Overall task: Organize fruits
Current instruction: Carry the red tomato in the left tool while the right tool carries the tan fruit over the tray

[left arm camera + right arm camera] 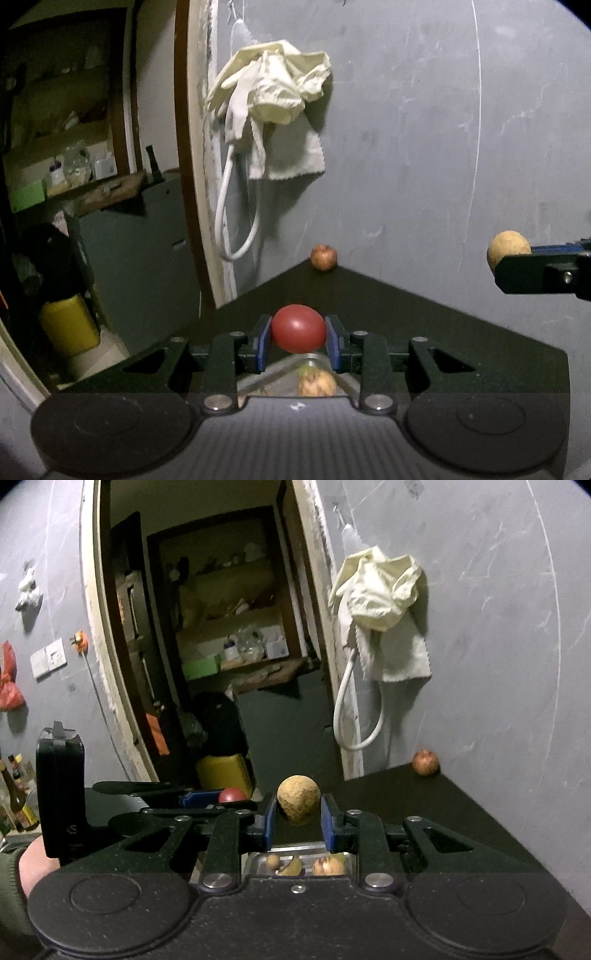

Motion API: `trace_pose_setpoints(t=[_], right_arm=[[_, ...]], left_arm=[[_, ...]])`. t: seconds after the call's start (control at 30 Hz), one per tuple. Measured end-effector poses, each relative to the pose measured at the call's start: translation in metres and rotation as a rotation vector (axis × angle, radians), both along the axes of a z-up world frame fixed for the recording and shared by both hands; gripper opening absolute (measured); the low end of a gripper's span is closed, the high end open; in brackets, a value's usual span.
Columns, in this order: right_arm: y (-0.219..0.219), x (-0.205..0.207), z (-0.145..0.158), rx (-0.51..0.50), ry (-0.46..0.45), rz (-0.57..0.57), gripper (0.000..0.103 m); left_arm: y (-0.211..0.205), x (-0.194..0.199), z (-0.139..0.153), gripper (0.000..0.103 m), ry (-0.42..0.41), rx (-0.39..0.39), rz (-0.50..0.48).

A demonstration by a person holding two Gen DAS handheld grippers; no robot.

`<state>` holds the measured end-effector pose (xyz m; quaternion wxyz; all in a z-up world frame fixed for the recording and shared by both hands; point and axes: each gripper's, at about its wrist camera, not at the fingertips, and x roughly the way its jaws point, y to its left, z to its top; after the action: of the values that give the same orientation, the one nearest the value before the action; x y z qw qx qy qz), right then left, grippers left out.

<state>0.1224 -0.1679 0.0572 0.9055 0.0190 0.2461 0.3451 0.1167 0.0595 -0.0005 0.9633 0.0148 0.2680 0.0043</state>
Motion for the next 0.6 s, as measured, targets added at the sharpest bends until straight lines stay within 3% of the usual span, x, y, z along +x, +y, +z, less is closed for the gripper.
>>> trace_pose_setpoints(t=[0.17,0.4,0.6], right_arm=[[0.001,-0.008,-0.023,-0.055,0.025,0.022,0.026],[-0.004,-0.016,-0.083,-0.157,0.131,0.065,0.026],[-0.006,-0.022,-0.137,-0.268,0.219,0.109,0.026]], left_arm=[[0.002,-0.022,-0.031,0.033,0.072,-0.029,-0.005],[-0.013,-0.055,-0.087,0.033,0.208,-0.082,-0.071],[-0.023,-0.048,-0.117,0.033,0.275,-0.081,-0.139]])
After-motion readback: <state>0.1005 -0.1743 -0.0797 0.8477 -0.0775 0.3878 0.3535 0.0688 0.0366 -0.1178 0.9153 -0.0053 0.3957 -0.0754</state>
